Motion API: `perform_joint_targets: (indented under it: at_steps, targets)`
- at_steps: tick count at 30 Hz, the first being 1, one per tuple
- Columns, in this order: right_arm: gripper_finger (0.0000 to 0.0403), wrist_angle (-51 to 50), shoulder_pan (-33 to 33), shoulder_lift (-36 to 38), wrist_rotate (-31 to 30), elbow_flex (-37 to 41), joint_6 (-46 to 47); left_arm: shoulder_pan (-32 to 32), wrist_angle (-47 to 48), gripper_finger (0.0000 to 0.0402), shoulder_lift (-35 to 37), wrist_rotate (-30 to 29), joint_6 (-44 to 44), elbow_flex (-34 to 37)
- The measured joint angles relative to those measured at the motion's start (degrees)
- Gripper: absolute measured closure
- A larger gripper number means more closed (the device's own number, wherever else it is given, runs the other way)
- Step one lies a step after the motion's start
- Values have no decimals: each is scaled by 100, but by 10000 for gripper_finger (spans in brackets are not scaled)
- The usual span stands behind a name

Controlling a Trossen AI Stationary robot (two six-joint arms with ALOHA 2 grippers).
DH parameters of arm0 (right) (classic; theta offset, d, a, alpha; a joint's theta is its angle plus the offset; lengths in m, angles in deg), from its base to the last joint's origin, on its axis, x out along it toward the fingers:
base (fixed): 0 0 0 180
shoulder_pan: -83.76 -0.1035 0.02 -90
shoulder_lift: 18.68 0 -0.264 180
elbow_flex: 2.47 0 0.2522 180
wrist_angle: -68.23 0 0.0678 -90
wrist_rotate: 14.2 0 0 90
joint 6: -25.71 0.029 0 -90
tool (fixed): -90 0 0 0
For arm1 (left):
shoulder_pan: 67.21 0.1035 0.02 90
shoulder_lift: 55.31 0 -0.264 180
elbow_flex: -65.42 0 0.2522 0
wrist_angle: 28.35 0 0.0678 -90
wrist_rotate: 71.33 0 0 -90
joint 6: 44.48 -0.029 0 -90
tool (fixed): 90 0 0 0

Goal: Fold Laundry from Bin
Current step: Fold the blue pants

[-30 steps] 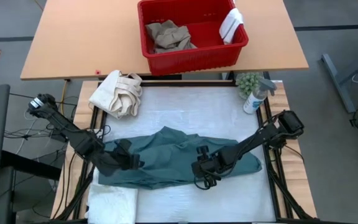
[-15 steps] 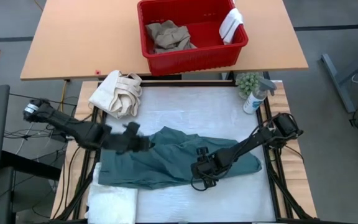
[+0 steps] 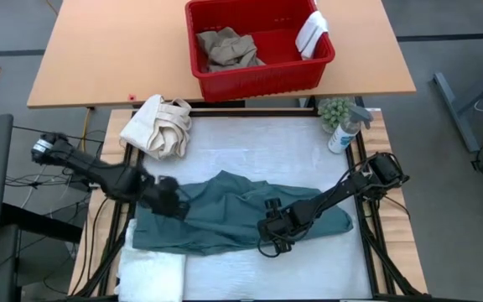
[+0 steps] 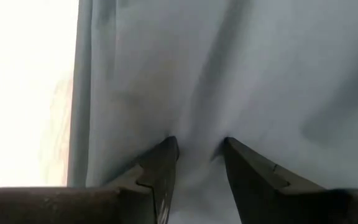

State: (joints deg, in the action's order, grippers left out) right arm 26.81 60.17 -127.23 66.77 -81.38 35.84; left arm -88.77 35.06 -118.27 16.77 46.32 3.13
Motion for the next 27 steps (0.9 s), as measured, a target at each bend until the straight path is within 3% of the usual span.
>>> perform_joint_targets:
  at_steps: [2, 5, 8, 11, 19, 27]
  targets:
    - [239, -11, 0, -1, 2, 2, -2, -376, 344, 401, -2, -268, 714, 103]
    - [239, -13, 0, -4, 4, 3, -7, -1031, 628, 401, -16, -202, 1657, 222]
    - [239, -11, 0, -7, 8, 3, -8, -1608, 140, 401, -166, -643, 2583, 281]
    - [239, -24, 0, -13, 11, 3, -13, -1979, -634, 401, -354, -974, 2822, 288]
    - [239, -55, 11, -15, 18, 5, -157, -2551, -715, 401, -1143, -270, 3837, 287]
    - [239, -61, 12, -32, 33, 7, -160, -2691, -653, 401, -1125, -1014, 4182, 285]
